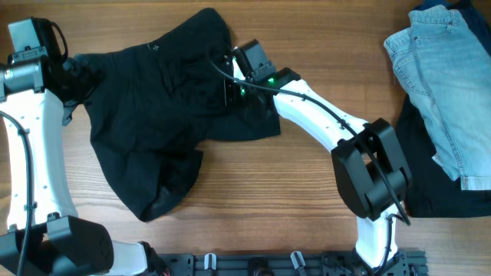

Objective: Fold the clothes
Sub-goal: 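Grasp the right side of the shorts with the right gripper and pull rightward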

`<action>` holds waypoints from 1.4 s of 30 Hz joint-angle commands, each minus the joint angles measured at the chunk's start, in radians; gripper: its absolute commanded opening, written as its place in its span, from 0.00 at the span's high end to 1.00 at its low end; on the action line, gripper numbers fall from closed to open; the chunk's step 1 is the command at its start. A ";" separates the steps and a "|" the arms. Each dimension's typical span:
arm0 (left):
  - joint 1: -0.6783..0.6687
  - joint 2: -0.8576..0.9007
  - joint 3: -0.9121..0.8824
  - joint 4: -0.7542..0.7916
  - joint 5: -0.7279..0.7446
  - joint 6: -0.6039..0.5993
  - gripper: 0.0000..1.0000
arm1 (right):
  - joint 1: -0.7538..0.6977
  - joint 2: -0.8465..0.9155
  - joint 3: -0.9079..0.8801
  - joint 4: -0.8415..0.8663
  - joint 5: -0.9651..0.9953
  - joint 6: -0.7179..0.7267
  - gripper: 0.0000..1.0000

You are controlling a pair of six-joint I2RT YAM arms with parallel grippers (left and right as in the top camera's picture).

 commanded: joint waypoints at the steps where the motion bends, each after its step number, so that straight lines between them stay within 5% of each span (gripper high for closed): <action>1: 0.005 -0.014 -0.002 0.013 0.008 -0.001 0.10 | 0.000 0.017 0.002 0.078 0.131 -0.270 0.29; 5: 0.005 -0.010 -0.003 0.011 0.008 -0.001 0.10 | -0.022 0.032 0.002 0.170 0.195 -0.443 0.16; 8: 0.005 -0.009 -0.003 0.011 0.008 -0.001 0.10 | -0.066 0.068 0.002 0.229 0.205 -0.439 0.12; 17: 0.005 -0.009 -0.003 -0.016 0.008 0.014 0.10 | -0.193 0.172 0.002 0.275 -0.091 -0.352 0.13; 31: 0.005 -0.009 -0.003 -0.056 0.008 0.051 0.09 | -0.192 0.316 0.002 0.582 -0.088 -0.071 0.16; 37: 0.005 -0.009 -0.003 -0.064 0.008 0.051 0.08 | -0.166 0.328 0.002 0.574 -0.080 -0.076 0.25; 39: 0.005 -0.009 -0.003 -0.063 0.008 0.051 0.07 | -0.146 0.329 0.002 0.567 -0.065 -0.077 0.43; 41: 0.005 -0.009 -0.003 -0.059 0.008 0.051 0.07 | -0.136 0.328 0.002 0.558 -0.043 -0.073 0.85; 42: 0.005 -0.009 -0.003 -0.059 0.008 0.051 0.07 | -0.136 0.326 0.005 0.549 -0.043 -0.071 0.90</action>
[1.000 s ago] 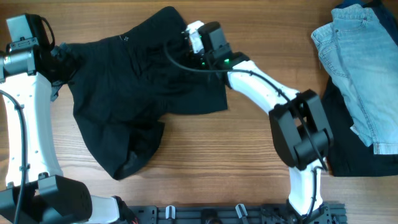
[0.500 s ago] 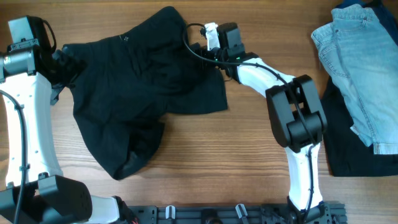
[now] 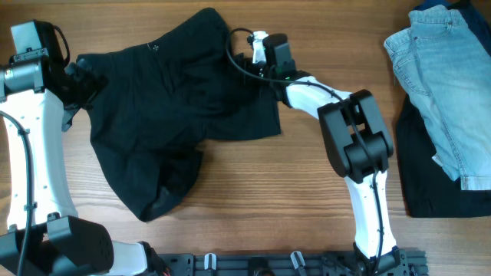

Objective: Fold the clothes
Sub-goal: 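Grasp the right side of the shorts with the right gripper and pull rightward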

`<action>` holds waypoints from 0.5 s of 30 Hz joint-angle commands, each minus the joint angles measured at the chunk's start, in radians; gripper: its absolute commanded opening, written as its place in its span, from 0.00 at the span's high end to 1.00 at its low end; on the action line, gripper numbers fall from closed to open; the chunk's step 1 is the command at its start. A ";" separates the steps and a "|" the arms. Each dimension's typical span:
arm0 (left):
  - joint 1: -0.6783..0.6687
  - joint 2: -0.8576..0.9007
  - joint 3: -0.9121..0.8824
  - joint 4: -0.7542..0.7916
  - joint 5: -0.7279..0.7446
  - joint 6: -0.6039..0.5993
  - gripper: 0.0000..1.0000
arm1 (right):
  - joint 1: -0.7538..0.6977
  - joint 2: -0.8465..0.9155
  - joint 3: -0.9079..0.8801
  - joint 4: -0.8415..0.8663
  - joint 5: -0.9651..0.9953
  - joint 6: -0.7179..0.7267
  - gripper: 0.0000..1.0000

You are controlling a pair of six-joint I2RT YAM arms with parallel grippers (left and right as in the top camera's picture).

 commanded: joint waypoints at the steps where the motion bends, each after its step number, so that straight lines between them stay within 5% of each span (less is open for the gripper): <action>1: 0.005 -0.009 -0.003 0.003 0.008 0.019 0.07 | 0.024 0.030 0.016 -0.037 0.028 0.019 0.94; 15: 0.005 -0.009 -0.003 0.029 0.042 0.019 0.07 | -0.211 -0.208 0.164 -0.463 0.054 -0.041 0.96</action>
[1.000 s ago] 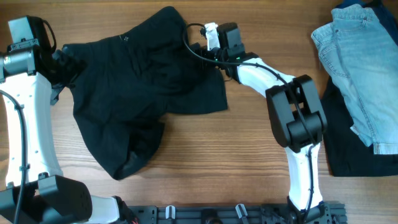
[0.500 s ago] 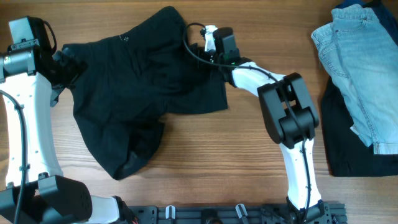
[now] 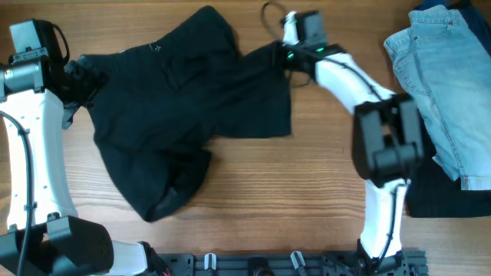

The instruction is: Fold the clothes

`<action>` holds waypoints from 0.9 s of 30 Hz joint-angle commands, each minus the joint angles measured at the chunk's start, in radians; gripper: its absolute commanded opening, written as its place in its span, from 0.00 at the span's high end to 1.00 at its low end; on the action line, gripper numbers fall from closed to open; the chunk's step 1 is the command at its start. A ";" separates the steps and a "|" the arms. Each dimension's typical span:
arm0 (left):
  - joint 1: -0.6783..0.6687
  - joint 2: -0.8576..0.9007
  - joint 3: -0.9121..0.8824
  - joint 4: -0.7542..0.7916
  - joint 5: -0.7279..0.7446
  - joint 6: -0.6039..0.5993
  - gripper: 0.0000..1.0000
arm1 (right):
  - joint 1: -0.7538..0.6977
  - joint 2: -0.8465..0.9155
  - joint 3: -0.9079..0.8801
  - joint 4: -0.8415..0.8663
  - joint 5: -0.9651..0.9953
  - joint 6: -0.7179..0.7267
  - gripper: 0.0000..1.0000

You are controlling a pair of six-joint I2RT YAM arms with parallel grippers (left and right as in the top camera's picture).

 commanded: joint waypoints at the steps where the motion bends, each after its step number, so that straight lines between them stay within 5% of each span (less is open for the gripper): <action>1: 0.005 -0.009 -0.003 0.003 0.019 0.020 0.07 | -0.048 -0.060 0.036 -0.010 0.027 -0.022 0.96; 7: 0.005 -0.009 -0.003 0.026 0.020 0.019 0.07 | -0.080 -0.060 0.036 0.023 0.301 0.008 0.96; 16: 0.005 -0.009 -0.003 0.037 0.031 0.019 0.08 | -0.198 -0.039 0.036 0.157 0.351 0.030 0.92; 17: 0.005 -0.009 -0.003 0.042 0.031 0.019 0.08 | -0.203 -0.039 0.036 0.157 0.350 0.030 0.66; 18: 0.005 -0.009 -0.003 0.049 0.031 0.020 0.08 | -0.209 -0.039 0.036 0.154 0.335 0.029 0.15; 19: 0.005 -0.009 -0.003 0.056 0.031 0.020 0.08 | -0.214 -0.048 0.043 0.132 0.298 0.027 0.01; 27: 0.005 -0.009 -0.003 0.079 0.043 0.123 0.08 | -0.229 -0.274 0.145 -0.335 -0.013 0.025 0.00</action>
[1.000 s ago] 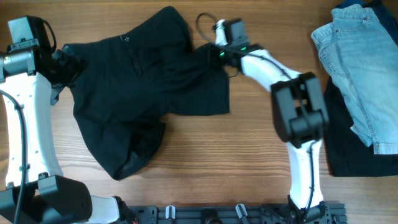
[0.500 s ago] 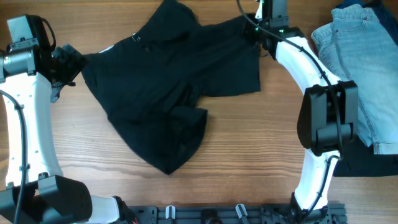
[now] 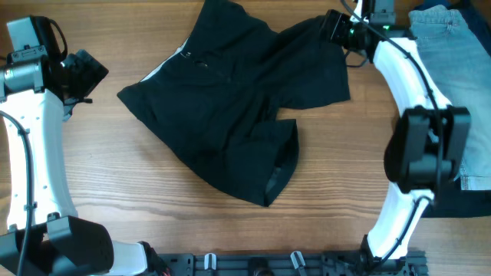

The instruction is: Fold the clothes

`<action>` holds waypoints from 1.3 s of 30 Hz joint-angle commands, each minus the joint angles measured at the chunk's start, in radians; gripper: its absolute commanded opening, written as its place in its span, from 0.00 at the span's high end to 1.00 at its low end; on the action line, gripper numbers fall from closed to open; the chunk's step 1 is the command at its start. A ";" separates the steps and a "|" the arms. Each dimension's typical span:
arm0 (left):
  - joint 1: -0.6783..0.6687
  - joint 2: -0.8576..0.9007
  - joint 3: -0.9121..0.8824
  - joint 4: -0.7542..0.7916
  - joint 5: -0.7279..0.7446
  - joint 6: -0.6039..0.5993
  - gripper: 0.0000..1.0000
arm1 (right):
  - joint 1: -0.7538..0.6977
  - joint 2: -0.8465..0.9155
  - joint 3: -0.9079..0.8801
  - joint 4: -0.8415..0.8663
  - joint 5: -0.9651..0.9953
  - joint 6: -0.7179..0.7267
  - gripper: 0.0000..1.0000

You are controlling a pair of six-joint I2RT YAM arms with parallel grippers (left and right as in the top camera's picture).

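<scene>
A pair of black shorts [image 3: 230,92] lies spread across the middle of the wooden table, its waistband toward the far edge and one leg folded toward the near side. My right gripper [image 3: 334,27] is at the far right corner of the shorts, shut on the fabric there. My left gripper [image 3: 90,72] hangs at the left, a short way from the shorts' left corner, with nothing in it; its jaws look apart.
Light blue jeans [image 3: 449,73] lie at the far right on top of a dark garment [image 3: 420,180]. The arm bases and a black rail [image 3: 291,262] run along the near edge.
The shorts have shifted right and turned, now lying clear of my left gripper, which no longer holds their left corner. My right gripper has moved further right and back, with the fabric still in it.
At first my left gripper held the shorts' left corner while the right gripper was down on the fabric near the middle. The right gripper then stood at the shorts' right edge, then further right with the cloth pulled along. Now the shorts lie toward the right, free of the left gripper.
</scene>
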 commanded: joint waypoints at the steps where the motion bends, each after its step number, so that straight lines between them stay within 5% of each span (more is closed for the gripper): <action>1: 0.005 -0.009 -0.003 0.006 0.045 0.125 0.05 | -0.002 -0.203 0.054 -0.132 -0.154 0.002 0.00; 5: 0.004 -0.009 -0.003 0.006 0.124 0.243 0.00 | 0.021 -0.328 0.053 -0.380 -0.169 -0.043 0.00; 12: 0.004 -0.009 -0.003 0.038 0.128 0.250 0.00 | 0.160 -0.359 -0.002 -0.830 -0.082 0.002 0.02; 19: 0.005 -0.009 -0.003 0.063 0.067 0.250 0.00 | 0.343 -0.360 -0.177 -0.821 -0.078 0.019 0.08; 23: 0.005 -0.009 -0.003 0.062 0.056 0.250 0.00 | 0.413 -0.360 -0.406 -0.661 -0.079 0.125 0.14; 33: 0.005 0.036 -0.003 0.054 0.057 0.250 0.00 | 0.436 -0.360 -0.633 -0.216 -0.059 0.132 0.47; 34: 0.005 0.044 -0.003 0.054 0.057 0.249 0.00 | 0.436 -0.360 -0.642 -0.194 -0.059 0.132 0.53; 36: 0.005 0.069 -0.003 0.054 0.058 0.249 0.00 | 0.436 -0.360 -0.647 -0.197 -0.058 0.140 0.96; 39: 0.004 0.086 -0.003 0.040 0.058 0.249 0.01 | 0.426 -0.360 -0.646 -0.243 -0.029 0.195 0.96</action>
